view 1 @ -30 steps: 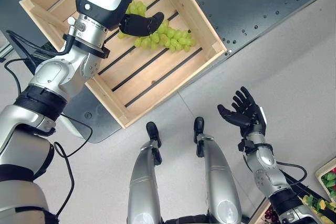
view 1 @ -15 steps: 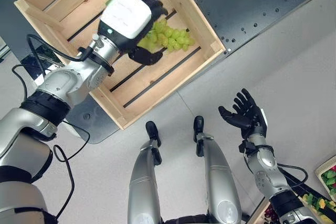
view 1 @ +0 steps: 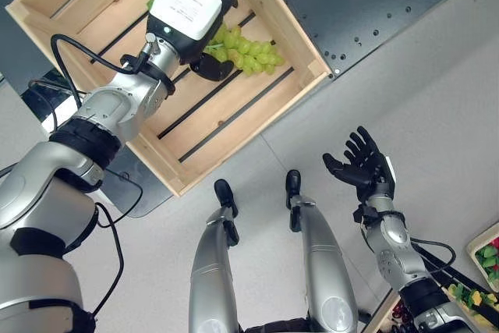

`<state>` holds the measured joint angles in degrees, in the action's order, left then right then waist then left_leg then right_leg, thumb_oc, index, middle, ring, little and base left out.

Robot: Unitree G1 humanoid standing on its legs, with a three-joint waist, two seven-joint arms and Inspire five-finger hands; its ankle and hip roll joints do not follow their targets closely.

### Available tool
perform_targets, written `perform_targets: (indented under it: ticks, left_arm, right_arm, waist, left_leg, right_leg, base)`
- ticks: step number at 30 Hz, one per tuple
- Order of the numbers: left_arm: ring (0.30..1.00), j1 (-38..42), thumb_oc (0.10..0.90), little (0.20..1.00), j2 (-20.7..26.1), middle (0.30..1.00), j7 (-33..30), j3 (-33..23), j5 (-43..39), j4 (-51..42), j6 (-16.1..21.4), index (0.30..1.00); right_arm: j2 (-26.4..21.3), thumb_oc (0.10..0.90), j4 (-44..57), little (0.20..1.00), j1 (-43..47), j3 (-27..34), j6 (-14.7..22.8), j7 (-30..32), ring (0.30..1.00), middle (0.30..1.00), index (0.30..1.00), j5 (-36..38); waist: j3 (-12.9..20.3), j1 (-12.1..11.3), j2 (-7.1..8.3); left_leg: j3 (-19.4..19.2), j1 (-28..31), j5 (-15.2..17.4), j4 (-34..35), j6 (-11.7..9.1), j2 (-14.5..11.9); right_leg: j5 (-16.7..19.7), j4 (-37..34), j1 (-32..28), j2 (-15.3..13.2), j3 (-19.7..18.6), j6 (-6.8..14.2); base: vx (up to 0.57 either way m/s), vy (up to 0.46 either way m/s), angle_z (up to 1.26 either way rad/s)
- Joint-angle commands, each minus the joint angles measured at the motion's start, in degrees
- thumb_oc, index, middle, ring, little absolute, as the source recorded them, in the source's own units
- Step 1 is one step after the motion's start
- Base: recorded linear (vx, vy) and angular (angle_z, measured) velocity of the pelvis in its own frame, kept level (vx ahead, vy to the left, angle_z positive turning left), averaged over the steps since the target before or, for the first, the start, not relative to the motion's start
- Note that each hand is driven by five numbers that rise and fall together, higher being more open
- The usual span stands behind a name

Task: Pick up the fruits from the basket on one side to the basket on the other side

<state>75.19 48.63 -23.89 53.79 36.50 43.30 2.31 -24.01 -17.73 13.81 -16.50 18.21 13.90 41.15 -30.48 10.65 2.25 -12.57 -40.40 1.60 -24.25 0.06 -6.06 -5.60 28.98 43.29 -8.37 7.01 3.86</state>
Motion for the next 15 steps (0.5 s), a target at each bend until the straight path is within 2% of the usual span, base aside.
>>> perform_targets:
  ticks: [1, 6, 11, 15]
  left_arm:
    - [0.900, 9.6, 0.800, 0.900, 1.3, 0.900, -6.7, -1.8, 2.6, 1.5, -3.4, 0.900]
    - [0.900, 9.6, 0.800, 0.900, 1.1, 0.900, -3.0, -0.5, 2.3, 3.2, -1.7, 0.900]
    - [0.900, 8.1, 0.800, 0.900, 0.5, 0.900, 6.1, -0.1, -3.3, 2.7, 1.2, 0.900]
    - [0.900, 6.2, 0.800, 0.900, 0.1, 0.900, 14.8, -0.8, -6.7, 1.8, 0.7, 0.900]
  right_arm:
    - [-2.0, 0.800, 4.2, 0.900, 0.0, 3.1, 5.4, 4.0, 0.900, 0.900, 0.900, 0.6]
    - [-1.8, 0.800, 3.8, 0.900, -0.5, 3.1, 5.8, 3.4, 0.900, 0.900, 0.900, 0.9]
    - [-1.9, 0.800, 3.7, 0.900, -0.2, 2.8, 5.9, 2.6, 0.900, 0.900, 0.900, 0.4]
    - [-1.9, 0.800, 3.6, 0.900, 0.5, 3.1, 5.0, 3.1, 0.900, 0.900, 0.900, 0.1]
  waist:
    - [0.7, 0.5, 0.78]
    - [0.7, 0.9, 0.88]
    - [0.7, 0.9, 0.28]
    - [0.7, 0.6, -0.16]
  left_leg:
    - [-5.3, 4.3, 2.9, 4.6, 1.4, 2.1]
    - [-5.5, 3.9, 3.0, 4.8, 1.5, 2.2]
    - [-5.7, 3.2, 3.0, 4.6, 1.5, 2.3]
    - [-5.6, 2.9, 3.0, 4.8, 1.5, 2.5]
  right_leg:
    - [1.9, -2.3, -1.5, 2.8, 1.1, 0.1]
    - [2.1, -2.5, -0.9, 3.1, 1.1, 0.2]
    - [2.0, -2.3, -0.1, 2.8, 1.1, 0.2]
    - [2.0, -2.5, 0.1, 2.7, 1.2, 0.3]
  base:
    - [0.00, -0.024, -0.04]
    - [0.00, -0.001, -0.01]
    - [0.00, 0.004, -0.01]
    - [0.00, 0.000, 0.00]
